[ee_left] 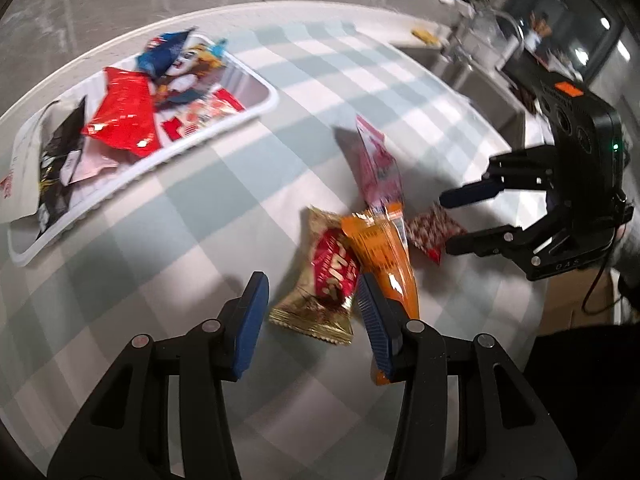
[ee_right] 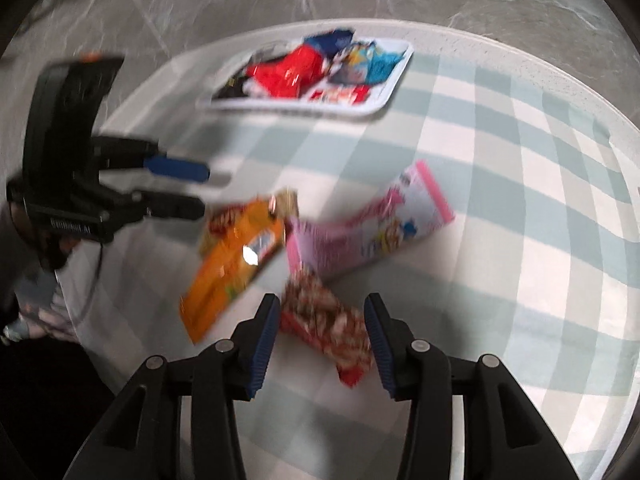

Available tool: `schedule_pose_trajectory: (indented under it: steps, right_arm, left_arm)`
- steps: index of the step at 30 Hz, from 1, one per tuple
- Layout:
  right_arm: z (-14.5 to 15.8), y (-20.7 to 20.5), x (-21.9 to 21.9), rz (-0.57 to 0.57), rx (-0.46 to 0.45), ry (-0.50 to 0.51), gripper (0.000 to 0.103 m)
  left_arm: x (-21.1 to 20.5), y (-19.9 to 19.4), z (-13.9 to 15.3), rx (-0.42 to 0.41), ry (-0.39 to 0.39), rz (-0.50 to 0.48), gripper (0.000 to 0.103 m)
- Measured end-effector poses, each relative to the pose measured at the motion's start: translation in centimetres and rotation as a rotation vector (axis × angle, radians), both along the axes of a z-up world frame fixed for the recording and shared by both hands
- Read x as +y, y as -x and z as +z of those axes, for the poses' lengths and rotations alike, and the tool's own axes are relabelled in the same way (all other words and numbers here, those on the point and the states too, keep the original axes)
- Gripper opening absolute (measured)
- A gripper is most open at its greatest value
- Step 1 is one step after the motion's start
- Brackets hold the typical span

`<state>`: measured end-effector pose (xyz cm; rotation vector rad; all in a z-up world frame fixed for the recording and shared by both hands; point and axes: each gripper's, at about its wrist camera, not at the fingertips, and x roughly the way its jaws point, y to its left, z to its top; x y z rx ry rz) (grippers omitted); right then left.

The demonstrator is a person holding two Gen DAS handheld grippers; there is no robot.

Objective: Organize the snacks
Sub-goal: 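Move both tools back to the snack pile, then grasp the gold-red pie packet with the left tool while the right tool grasps a red-white wrapped candy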

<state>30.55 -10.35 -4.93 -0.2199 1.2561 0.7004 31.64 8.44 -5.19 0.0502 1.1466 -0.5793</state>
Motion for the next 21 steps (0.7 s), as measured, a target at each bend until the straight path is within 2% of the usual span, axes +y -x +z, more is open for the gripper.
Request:
schedule_pose_trajectory:
  steps: [11, 21]
  right_arm:
    - [-1.2, 1.0, 1.1, 0.143, -0.049, 0.115, 0.051]
    - [-1.9, 0.0, 2.2, 0.186, -0.048, 0.125, 0.051]
  left_arm:
    - [-3.1, -0.3, -1.5, -0.010, -0.114, -0.141, 0.045]
    - [-5.1, -1.5, -3.0, -0.009, -0.177, -0.223, 0.045]
